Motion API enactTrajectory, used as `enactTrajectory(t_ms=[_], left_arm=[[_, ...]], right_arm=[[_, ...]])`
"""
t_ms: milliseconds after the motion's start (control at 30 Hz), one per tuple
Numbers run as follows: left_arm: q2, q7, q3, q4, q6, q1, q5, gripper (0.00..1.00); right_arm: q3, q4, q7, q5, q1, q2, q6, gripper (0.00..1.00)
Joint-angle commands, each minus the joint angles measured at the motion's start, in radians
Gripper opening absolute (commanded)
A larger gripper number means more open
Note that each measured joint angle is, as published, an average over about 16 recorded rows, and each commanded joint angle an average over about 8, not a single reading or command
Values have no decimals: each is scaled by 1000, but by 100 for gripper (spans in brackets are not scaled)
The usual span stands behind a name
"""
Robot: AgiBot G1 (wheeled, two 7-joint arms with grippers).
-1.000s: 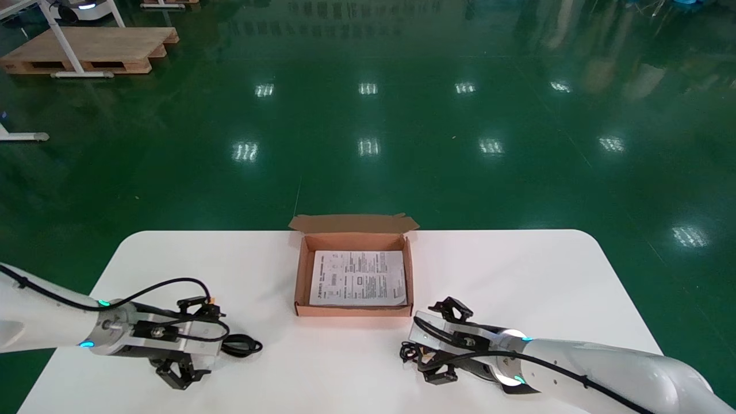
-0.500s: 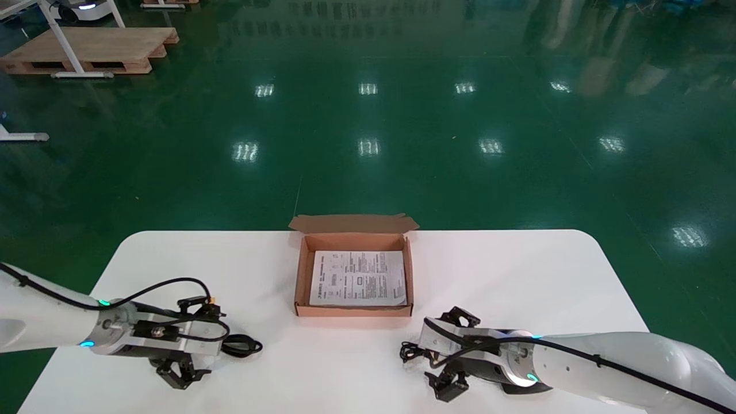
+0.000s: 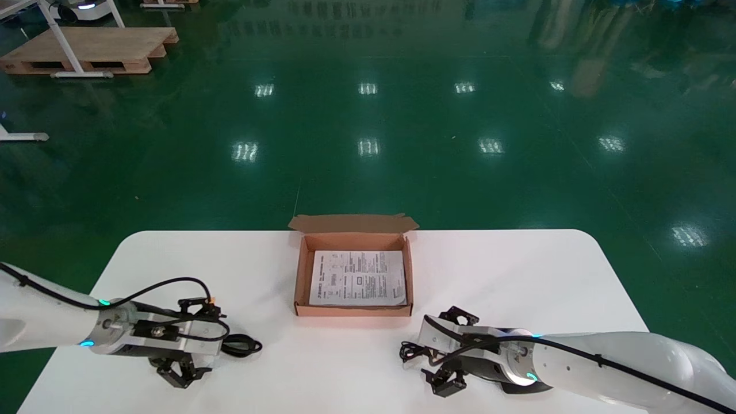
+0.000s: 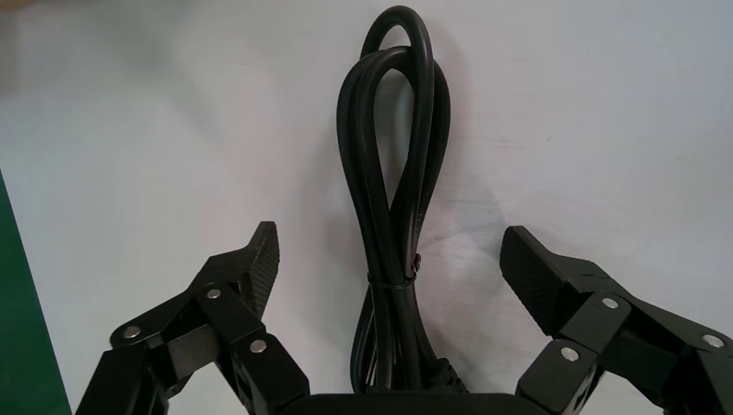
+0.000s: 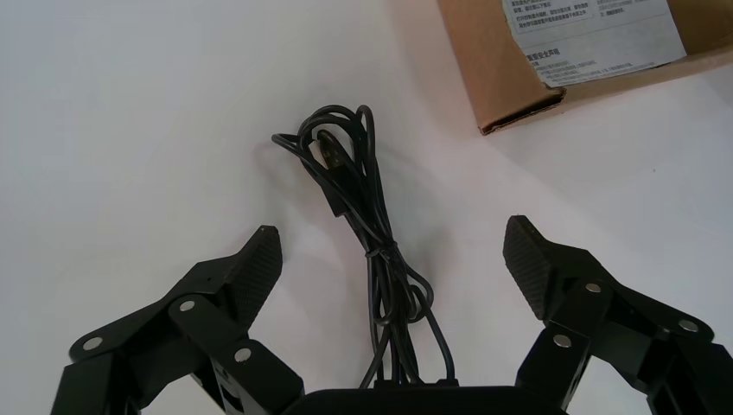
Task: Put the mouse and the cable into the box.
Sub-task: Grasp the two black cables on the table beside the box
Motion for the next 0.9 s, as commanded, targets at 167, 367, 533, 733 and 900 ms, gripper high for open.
enactTrajectory(t_ms=[167,367,533,733,900], left_arm=[[0,0,0,-2,0,1,0,0],[-1,-1,0,-2,0,1,0,0],[-1,-1,0,-3,1,1,0,0],[-1,-1,0,-3,1,1,0,0],[-1,-2,0,-4,1,2,0,0]], right_arm=[[2,4,3,3,-1,1,2,0],[3,6,4,4,-2,2,2,0],[3,7,4,5,-2,2,3,0],[4,8,5,6,-3,2,4,0],[4,9,5,6,-3,2,4,0]])
